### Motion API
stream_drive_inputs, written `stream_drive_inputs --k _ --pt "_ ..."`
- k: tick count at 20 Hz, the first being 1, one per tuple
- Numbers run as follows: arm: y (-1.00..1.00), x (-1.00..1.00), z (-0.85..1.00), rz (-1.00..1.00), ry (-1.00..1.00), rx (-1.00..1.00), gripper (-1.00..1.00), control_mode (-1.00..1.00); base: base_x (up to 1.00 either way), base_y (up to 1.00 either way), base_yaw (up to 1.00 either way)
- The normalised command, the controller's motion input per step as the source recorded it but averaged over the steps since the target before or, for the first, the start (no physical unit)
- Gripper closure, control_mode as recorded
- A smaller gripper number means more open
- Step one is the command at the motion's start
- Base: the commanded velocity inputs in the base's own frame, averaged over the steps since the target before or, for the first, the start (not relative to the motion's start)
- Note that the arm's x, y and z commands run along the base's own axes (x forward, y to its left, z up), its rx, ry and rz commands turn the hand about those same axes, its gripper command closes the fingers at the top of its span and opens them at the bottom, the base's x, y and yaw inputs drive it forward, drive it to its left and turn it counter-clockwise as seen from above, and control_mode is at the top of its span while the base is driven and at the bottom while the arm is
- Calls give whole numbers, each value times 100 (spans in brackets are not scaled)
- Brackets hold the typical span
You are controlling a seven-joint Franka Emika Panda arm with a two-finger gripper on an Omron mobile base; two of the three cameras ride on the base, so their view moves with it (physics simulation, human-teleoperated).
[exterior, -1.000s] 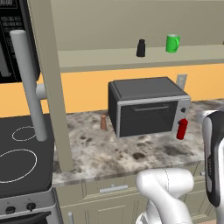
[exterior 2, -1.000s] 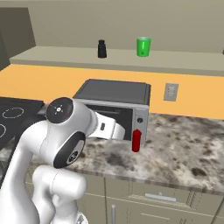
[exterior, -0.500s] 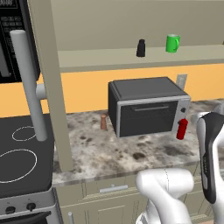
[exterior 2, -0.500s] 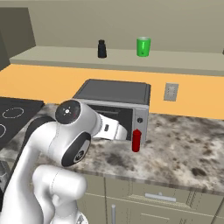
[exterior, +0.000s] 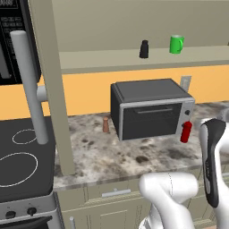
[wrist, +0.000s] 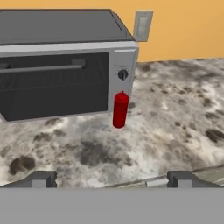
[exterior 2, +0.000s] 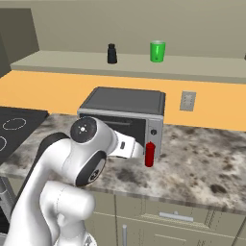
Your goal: Pick the ketchup and shaker from the counter and place them in the cabinet.
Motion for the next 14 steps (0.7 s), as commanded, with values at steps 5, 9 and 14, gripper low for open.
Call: stream_drive_inputs --k 5,9,14 --pt "-8 26 -11 0 4 1 -100 -100 0 0 0" --pt "-13 23 -7 0 5 1 -100 -100 0 0 0" --pt "-14 12 -3 0 7 1 -100 -100 0 0 0"
